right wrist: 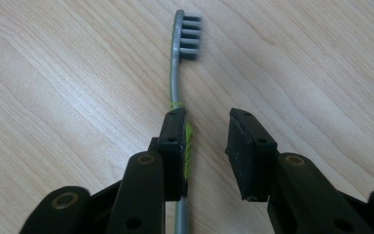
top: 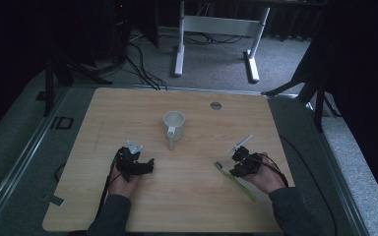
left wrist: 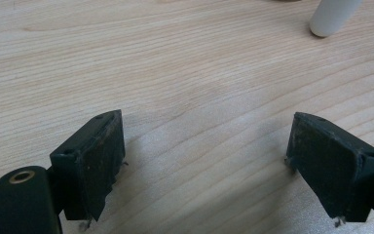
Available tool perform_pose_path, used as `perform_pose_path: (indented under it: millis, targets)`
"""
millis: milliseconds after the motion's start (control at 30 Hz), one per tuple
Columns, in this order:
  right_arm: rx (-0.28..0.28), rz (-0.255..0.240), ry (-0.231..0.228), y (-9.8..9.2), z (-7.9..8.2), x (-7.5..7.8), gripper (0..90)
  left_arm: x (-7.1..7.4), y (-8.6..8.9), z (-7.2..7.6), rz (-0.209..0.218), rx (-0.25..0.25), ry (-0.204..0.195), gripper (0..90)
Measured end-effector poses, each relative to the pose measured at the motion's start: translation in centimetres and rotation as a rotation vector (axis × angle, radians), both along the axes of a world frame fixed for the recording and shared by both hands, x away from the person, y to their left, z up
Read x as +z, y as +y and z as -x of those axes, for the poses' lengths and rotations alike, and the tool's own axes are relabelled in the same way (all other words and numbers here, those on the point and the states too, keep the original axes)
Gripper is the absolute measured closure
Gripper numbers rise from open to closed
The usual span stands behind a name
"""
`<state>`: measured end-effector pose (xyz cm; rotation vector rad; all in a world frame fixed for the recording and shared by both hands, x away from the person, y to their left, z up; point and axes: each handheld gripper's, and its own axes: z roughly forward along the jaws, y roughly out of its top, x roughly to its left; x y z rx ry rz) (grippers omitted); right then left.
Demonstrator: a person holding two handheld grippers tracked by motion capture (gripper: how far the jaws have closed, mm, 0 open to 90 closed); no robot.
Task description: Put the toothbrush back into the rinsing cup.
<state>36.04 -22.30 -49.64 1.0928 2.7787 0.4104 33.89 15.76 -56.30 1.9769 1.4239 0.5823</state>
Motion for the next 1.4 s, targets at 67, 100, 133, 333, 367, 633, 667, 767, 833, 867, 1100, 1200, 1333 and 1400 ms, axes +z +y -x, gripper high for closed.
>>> perform_pose_path:
  millis: [67, 100, 133, 333, 367, 633, 667, 767, 833, 867, 1100, 1200, 1333, 1400]
  targets:
    - [0.002, 0.005, 0.010, 0.2, 0.0, 0.0, 69.0, 0.0, 0.0, 0.0, 0.001, 0.000, -0.001, 14.6]
    - [0.006, 0.008, 0.014, 0.2, 0.0, 0.0, 69.2, 0.0, 0.0, 0.0, 0.002, 0.000, -0.001, 14.6]
    - [0.009, 0.011, 0.018, 0.3, -0.1, 0.0, 69.6, 0.0, 0.0, 0.0, 0.001, 0.000, -0.001, 14.6]
    - [0.014, 0.021, 0.045, 0.6, -0.1, 0.0, 71.9, 0.0, 0.0, 0.0, 0.002, 0.000, -0.001, 14.6]
    - [0.014, 0.021, 0.045, 0.6, -0.1, 0.0, 71.9, 0.0, 0.0, 0.0, 0.002, 0.000, -0.001, 14.6]
    - [0.024, 0.042, 0.069, 1.0, -0.3, 0.2, 72.2, 0.0, 0.0, 0.0, 0.002, 0.000, -0.001, 14.6]
    - [0.024, 0.046, 0.073, 1.1, -0.3, 0.2, 72.2, 0.0, 0.0, 0.0, 0.002, 0.000, -0.001, 14.6]
    - [0.036, 0.063, 0.091, 1.4, -0.4, 0.2, 72.3, 0.0, 0.0, 0.0, 0.002, 0.000, -0.001, 14.6]
    - [0.042, 0.068, 0.094, 1.5, -0.4, 0.2, 72.3, 0.0, 0.0, 0.0, 0.002, 0.000, -0.001, 14.6]
    - [0.045, 0.071, 0.097, 1.5, -0.4, 0.1, 72.3, 0.0, 0.0, 0.0, 0.002, 0.000, -0.001, 14.6]
    - [0.061, 0.104, 0.133, 1.9, -0.4, 0.0, 72.6, 0.0, 0.0, 0.0, 0.002, 0.000, -0.001, 14.6]
    - [0.066, 0.110, 0.141, 1.9, -0.4, -0.1, 73.0, 0.0, 0.0, 0.0, 0.002, 0.000, -0.001, 14.6]
    - [0.074, 0.123, 0.150, 2.0, -0.4, -0.2, 73.4, 0.0, 0.0, 0.0, 0.002, 0.000, -0.001, 14.6]
    - [0.075, 0.127, 0.151, 2.0, -0.5, -0.3, 73.5, 0.0, 0.0, 0.0, 0.002, 0.000, -0.001, 14.6]
